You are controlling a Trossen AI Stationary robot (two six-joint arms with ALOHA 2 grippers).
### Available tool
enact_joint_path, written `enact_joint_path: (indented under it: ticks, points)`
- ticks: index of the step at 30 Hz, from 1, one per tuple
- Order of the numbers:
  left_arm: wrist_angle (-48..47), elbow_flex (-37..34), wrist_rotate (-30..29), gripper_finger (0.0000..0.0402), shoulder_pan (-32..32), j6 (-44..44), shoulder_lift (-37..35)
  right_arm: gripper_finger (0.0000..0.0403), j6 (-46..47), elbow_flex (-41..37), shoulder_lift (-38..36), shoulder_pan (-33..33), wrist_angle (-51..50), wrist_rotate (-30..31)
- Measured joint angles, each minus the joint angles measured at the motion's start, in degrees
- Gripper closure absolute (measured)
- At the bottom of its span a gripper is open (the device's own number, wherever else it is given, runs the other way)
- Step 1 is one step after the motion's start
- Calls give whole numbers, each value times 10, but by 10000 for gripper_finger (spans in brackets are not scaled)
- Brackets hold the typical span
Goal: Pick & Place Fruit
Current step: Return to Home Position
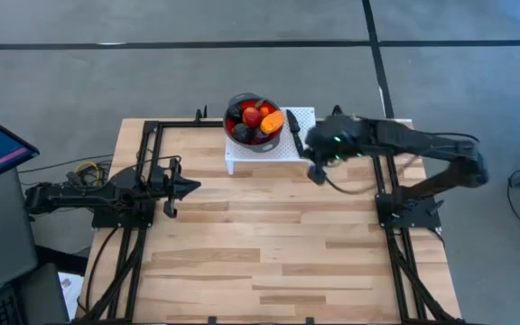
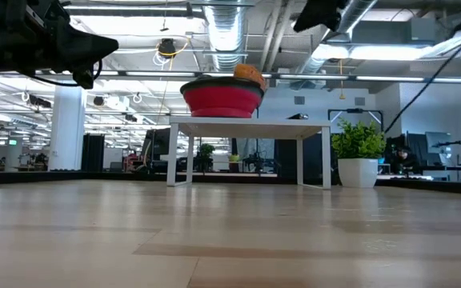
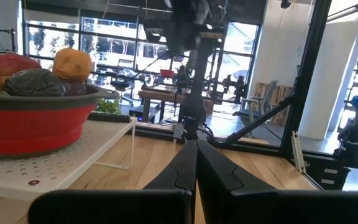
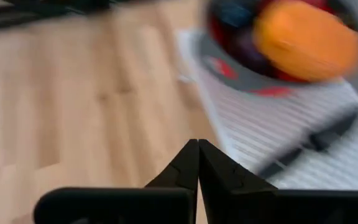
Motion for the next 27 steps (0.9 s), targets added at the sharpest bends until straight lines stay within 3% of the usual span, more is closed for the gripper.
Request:
enact_joint_path:
  ticks: [3, 9, 15, 22, 27]
  points:
    - [1, 0, 0, 400, 0, 0, 0, 398, -36, -89, -62, 9, 97, -63]
    - [4, 0, 0, 400, 0, 0, 0, 400, -103, -215, -168, 5, 199, -84]
    - [4, 0, 0, 400, 0, 0, 0, 401, -108, -321, -271, -20, 276, -155]
    - [7, 0, 0, 400, 0, 0, 0, 401, -111, -439, -370, -57, 336, -154]
    - [8, 0, 0, 400, 0, 0, 0, 402, -137, -483, -387, -85, 345, -80]
